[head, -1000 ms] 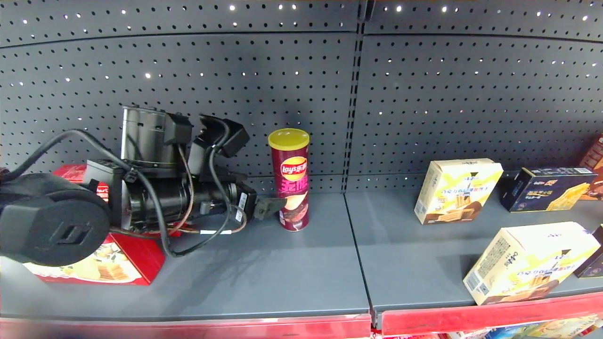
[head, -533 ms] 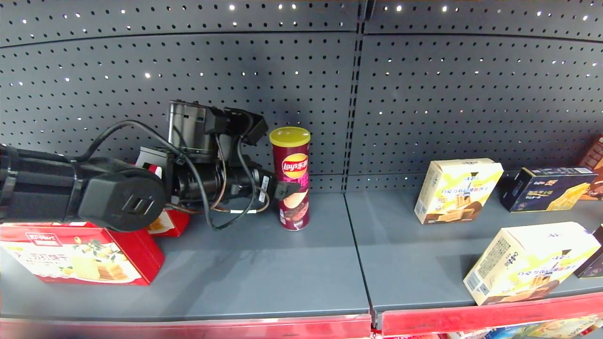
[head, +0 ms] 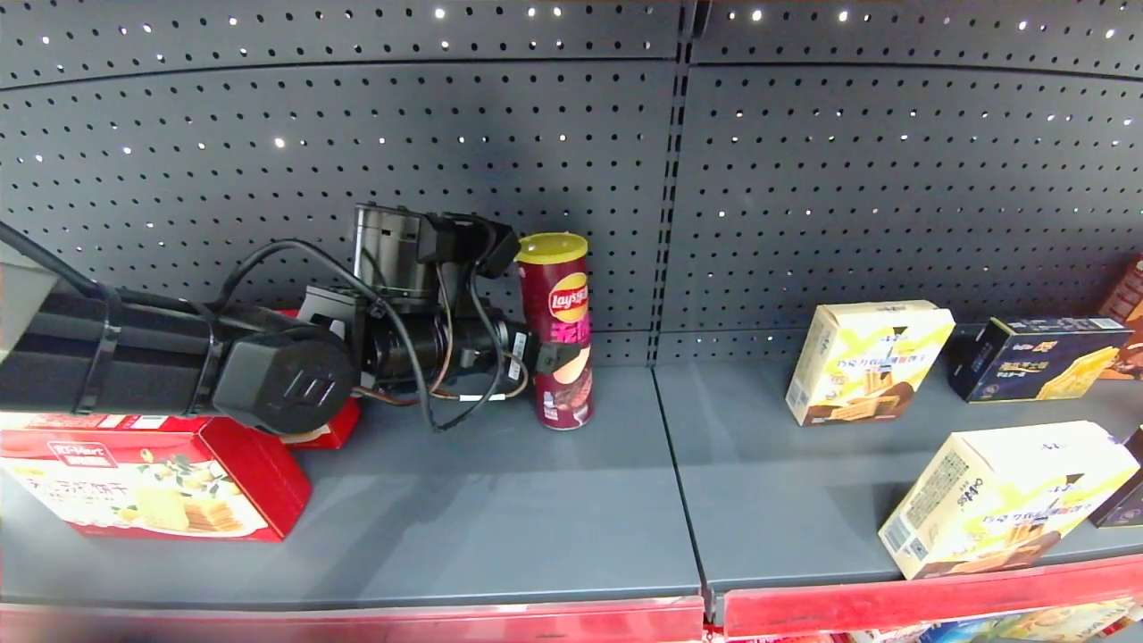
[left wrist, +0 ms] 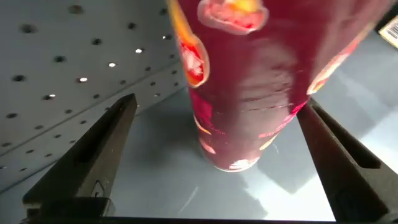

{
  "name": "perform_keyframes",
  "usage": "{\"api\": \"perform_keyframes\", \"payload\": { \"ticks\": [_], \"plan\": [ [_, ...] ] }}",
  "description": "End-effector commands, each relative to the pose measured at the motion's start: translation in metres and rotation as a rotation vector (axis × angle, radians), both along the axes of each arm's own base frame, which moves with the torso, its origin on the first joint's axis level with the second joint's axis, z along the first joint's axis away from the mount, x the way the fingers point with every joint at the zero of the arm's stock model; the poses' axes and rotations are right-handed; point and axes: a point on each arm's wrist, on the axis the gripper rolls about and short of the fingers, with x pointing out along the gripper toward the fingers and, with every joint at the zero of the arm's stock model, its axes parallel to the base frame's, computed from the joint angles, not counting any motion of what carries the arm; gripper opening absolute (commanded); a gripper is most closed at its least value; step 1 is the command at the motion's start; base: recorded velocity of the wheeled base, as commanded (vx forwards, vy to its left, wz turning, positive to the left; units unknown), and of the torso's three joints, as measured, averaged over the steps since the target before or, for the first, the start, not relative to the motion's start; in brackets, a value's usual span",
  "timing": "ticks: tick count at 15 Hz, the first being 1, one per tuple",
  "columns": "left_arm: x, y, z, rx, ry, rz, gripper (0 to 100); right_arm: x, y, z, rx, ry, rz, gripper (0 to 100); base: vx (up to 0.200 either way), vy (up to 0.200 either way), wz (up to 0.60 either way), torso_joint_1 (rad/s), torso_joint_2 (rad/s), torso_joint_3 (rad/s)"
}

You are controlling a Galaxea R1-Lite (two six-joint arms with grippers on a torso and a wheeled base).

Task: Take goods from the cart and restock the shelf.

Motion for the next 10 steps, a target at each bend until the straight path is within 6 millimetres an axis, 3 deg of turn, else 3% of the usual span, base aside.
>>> {"api": "perform_keyframes", "payload": {
  "ticks": [1, 10],
  "plan": [
    [-0.001, -0.003, 0.001, 0.0, -0.003, -0.005, 100, 0.001, 0.0, -0.002, 0.001, 0.008, 0.001, 0, 0.0, 0.0, 0.0, 0.0, 0.0, 0.0],
    [0.003, -0.025, -0.003, -0.042, 0.019, -0.007, 100, -0.003, 0.0, -0.016, 0.003, 0.024, -0.001, 0, 0.0, 0.0, 0.0, 0.0, 0.0, 0.0]
  ]
}}
